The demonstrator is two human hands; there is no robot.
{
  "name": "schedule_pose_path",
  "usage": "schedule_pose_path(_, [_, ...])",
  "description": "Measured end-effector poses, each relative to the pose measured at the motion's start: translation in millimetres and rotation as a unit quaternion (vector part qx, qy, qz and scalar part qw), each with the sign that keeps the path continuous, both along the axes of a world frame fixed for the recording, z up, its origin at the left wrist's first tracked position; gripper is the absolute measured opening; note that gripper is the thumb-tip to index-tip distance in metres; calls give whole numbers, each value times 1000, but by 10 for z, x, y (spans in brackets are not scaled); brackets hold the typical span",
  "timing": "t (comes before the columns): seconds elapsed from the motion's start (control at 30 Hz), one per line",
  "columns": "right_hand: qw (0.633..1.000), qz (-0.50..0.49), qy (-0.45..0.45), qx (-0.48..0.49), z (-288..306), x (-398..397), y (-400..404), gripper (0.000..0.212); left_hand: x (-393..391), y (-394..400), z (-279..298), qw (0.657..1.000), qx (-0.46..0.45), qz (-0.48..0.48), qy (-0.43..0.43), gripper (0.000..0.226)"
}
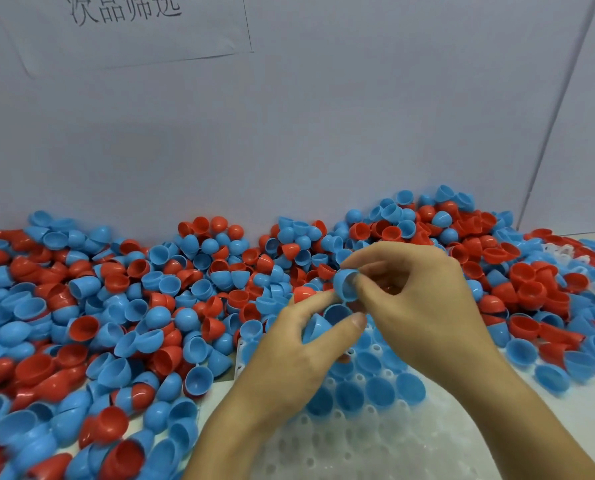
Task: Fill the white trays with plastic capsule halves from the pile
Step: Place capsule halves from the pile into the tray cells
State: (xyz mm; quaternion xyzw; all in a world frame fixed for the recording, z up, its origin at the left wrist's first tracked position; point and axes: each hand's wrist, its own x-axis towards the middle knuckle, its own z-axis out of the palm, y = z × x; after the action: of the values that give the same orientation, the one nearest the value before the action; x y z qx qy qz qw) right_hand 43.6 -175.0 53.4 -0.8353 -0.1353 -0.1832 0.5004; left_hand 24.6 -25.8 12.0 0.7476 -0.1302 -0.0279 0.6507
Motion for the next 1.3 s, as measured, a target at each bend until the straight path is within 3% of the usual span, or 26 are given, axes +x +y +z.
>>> schedule_pose_path(0.23, [995,-46,19,85,-55,42,-3,26,52,-15,-48,983,-162,29,81,48])
schedule_pose_path(0.33, [994,-57,18,88,-62,50,-12,25,51,-12,-26,975,-202,25,85,41])
schedule_pose_path(0.5, [993,-25,42,108,-70,55,21,17,56,0,17,976,-203,56,48,32])
schedule_pose_path(0.6, [999,-9,24,47,-65,66,-13,11,74,48,-3,980,-178,88,25,28])
schedule_pose_path(0.8, [989,120,75,-40,-48,42,-106,19,55,105,-21,999,-51,3,-2,32])
schedule_pose_path(1.17, [996,54,75,0,38,92,-329,15,26,-20,-16,998,-60,14,-24,26])
schedule_pose_path(1.3, [986,-36,103,-128,54,131,-586,15,57,39,-3,992,-101,79,-11,23])
